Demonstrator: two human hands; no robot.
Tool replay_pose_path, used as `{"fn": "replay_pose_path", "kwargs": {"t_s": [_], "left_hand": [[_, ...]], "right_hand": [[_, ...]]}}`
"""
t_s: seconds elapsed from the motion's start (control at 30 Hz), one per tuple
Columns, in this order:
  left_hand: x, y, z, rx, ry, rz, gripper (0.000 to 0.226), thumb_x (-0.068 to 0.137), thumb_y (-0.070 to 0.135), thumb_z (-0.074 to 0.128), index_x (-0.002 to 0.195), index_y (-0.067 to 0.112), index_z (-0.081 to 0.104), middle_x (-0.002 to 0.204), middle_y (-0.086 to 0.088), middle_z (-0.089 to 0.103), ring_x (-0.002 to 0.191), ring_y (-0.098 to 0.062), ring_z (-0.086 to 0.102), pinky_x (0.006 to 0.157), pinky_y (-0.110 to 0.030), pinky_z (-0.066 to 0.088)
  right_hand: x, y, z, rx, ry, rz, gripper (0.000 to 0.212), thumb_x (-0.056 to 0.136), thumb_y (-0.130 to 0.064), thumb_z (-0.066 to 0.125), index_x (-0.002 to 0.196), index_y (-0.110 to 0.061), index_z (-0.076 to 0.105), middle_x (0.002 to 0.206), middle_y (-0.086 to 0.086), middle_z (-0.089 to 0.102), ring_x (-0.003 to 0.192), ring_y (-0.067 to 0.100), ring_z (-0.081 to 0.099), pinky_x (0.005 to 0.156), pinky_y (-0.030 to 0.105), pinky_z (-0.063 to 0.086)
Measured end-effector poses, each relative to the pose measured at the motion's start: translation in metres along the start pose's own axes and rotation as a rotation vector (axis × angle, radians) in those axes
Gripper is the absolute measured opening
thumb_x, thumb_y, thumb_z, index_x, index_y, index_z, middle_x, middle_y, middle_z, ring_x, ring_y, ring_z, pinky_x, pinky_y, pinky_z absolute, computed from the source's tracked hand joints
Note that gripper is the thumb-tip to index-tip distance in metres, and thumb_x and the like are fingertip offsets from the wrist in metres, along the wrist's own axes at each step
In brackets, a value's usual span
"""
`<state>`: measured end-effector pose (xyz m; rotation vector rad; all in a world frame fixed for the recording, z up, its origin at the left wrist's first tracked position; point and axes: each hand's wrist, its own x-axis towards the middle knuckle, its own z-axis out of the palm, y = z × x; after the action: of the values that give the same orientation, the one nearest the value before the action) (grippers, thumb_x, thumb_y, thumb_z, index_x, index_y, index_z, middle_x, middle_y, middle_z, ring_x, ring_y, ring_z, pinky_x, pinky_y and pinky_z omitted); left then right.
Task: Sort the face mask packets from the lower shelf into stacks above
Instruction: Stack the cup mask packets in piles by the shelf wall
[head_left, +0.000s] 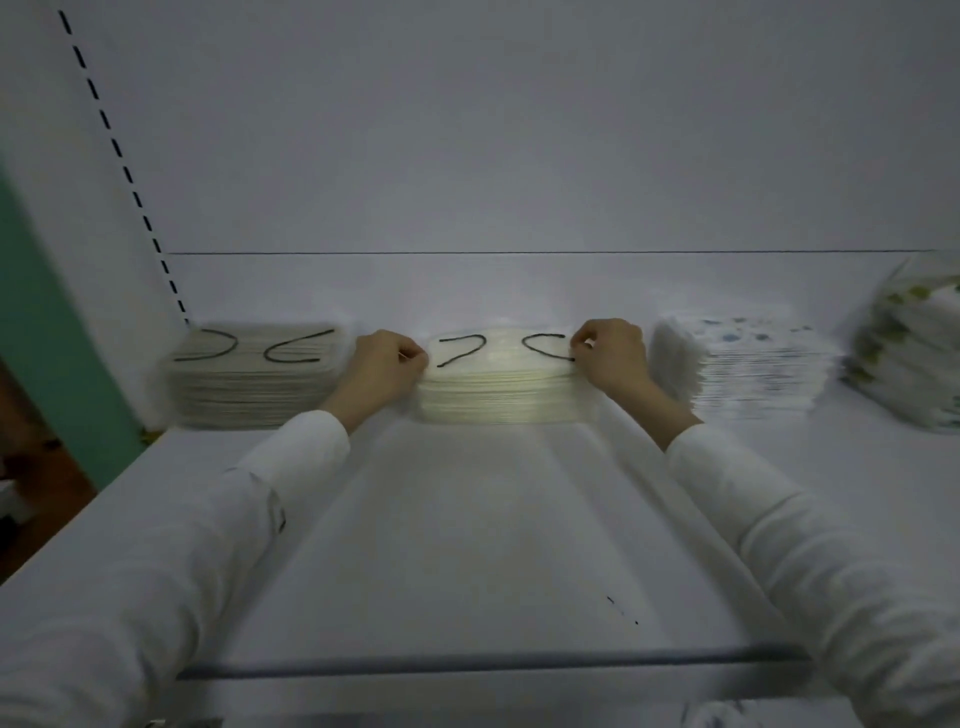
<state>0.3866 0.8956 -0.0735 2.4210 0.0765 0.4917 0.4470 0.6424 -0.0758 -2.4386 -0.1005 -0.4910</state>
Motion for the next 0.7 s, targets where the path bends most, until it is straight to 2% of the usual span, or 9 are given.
{"fn": "replay_pose_path", "kwargs": {"t_s": [0.07,0.17,0.23,0.3,0.43,0.57,0.7], "left_hand": [[-0.002,0.001,-0.001,0.029,0.002,0.013,0.021,0.09,0.016,0.055,0.08,0.005,0.07,0.085,-0.009,0.07,0.071,-0.015,0.058,0.061,-0.014,0.035],[-0.007,0.003,-0.008,0.028,0.088,0.039,0.02,0.091,0.014,0.054,0.1,0.006,0.071,0.101,-0.012,0.069,0.092,-0.026,0.063,0.077,-0.023,0.042],[-0.013,0.005,-0.016,0.027,0.127,0.066,0.02,0.09,0.011,0.055,0.103,0.005,0.068,0.103,-0.014,0.066,0.092,-0.028,0.061,0.082,-0.031,0.047],[-0.021,0.006,-0.025,0.084,0.125,0.105,0.021,0.089,0.011,0.055,0.105,0.004,0.066,0.102,-0.012,0.063,0.09,-0.027,0.059,0.081,-0.032,0.046],[-0.043,0.013,-0.04,0.218,0.073,0.193,0.019,0.086,0.016,0.058,0.102,0.008,0.066,0.099,-0.008,0.064,0.084,-0.019,0.055,0.075,-0.026,0.038],[-0.074,0.029,-0.049,0.275,0.026,0.269,0.019,0.084,0.025,0.061,0.099,0.014,0.066,0.094,0.0,0.065,0.086,-0.019,0.058,0.077,-0.03,0.045],[-0.118,0.052,-0.047,0.097,0.012,0.294,0.01,0.082,0.023,0.062,0.089,0.018,0.068,0.084,0.006,0.064,0.081,-0.017,0.062,0.081,-0.03,0.05]], "right_hand": [[-0.003,0.001,-0.002,-0.02,-0.023,0.006,0.02,0.088,-0.015,0.054,0.1,-0.013,0.071,0.108,0.01,0.067,0.104,0.028,0.059,0.081,0.031,0.046],[-0.008,0.002,-0.008,-0.059,0.018,-0.043,0.027,0.091,-0.021,0.051,0.114,-0.016,0.063,0.123,0.013,0.058,0.113,0.032,0.052,0.092,0.039,0.043],[-0.011,0.0,-0.016,-0.118,0.058,-0.121,0.031,0.093,-0.019,0.047,0.122,-0.016,0.058,0.132,0.011,0.053,0.119,0.033,0.046,0.097,0.039,0.037],[-0.016,-0.004,-0.023,-0.134,0.085,-0.216,0.033,0.093,-0.017,0.047,0.124,-0.015,0.057,0.134,0.007,0.053,0.121,0.032,0.043,0.097,0.038,0.035],[-0.036,-0.013,-0.036,-0.139,0.064,-0.385,0.032,0.093,-0.017,0.049,0.124,-0.013,0.057,0.133,0.004,0.055,0.122,0.03,0.043,0.098,0.036,0.033],[-0.069,-0.021,-0.049,-0.1,0.028,-0.408,0.032,0.093,-0.024,0.051,0.123,-0.016,0.057,0.126,0.004,0.06,0.116,0.026,0.05,0.095,0.038,0.041],[-0.124,-0.026,-0.071,0.007,0.074,-0.406,0.027,0.092,-0.021,0.051,0.116,-0.012,0.06,0.107,0.004,0.068,0.098,0.02,0.062,0.086,0.039,0.05]]}}
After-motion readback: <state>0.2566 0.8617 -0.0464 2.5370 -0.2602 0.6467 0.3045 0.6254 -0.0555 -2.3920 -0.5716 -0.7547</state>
